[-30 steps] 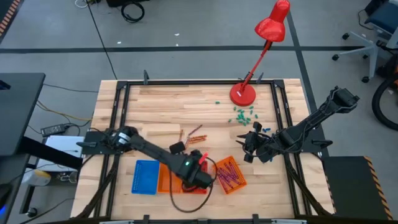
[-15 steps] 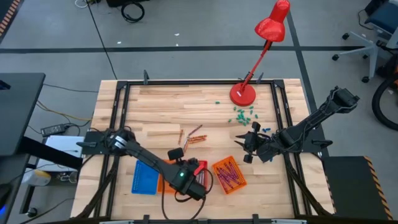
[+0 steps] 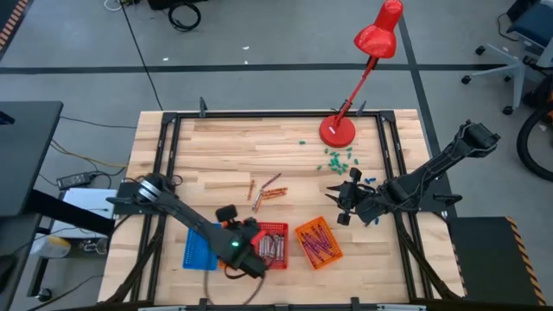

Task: Sort crayons
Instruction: Put the gray crayon into the left orange bin, then put the orange crayon into the blue bin

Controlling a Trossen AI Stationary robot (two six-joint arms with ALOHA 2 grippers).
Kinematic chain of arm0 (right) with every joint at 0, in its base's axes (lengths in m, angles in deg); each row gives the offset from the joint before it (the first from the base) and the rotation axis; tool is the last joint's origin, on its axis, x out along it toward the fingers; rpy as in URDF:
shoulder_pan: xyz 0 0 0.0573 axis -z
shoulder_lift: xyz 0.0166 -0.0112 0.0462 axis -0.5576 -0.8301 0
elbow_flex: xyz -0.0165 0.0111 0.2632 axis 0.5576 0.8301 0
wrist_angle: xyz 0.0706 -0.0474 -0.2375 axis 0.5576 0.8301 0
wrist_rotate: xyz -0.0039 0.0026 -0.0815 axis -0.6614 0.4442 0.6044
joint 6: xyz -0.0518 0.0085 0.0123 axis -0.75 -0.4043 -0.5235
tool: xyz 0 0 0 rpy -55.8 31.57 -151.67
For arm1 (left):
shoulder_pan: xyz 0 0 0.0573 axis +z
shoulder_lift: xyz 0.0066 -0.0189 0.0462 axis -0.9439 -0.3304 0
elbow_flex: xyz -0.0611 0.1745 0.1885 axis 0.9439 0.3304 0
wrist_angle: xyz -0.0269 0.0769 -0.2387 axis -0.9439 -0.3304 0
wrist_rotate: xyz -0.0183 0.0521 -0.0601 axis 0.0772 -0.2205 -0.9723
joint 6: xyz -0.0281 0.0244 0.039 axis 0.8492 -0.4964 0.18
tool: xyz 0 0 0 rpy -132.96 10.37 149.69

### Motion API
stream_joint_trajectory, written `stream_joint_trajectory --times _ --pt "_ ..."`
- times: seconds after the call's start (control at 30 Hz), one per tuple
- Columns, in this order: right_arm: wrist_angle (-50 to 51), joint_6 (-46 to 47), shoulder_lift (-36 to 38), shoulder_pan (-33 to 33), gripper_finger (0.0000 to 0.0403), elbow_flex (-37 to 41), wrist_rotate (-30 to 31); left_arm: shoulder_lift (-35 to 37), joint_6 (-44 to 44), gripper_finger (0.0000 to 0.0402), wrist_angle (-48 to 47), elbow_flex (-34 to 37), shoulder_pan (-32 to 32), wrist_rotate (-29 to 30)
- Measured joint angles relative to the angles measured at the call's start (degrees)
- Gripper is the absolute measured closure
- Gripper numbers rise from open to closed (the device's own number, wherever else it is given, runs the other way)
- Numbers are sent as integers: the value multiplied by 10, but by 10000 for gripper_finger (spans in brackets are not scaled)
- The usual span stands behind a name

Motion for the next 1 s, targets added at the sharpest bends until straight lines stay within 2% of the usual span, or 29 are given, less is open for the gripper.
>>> stream_joint_trajectory --times 0.23,0.33,0.43,0.57,0.67,0.83,1.0 --pt "-8 -11 0 0 300 0 0 127 162 368 51 95 -20 50" --pt "-10 -13 0 0 300 0 0 167 259 365 96 144 -21 48" --pt "-11 -15 0 1 300 0 0 183 322 363 184 196 -20 33" --pt "-18 -27 0 10 300 0 0 180 329 362 306 248 -7 -29" --pt "-28 -41 0 18 300 0 -3 177 333 361 377 283 1 -45" --pt "-50 -66 0 31 300 0 -20 177 361 354 394 310 0 -45" --pt "-53 -77 0 49 300 0 -34 177 374 315 397 313 -4 -47"
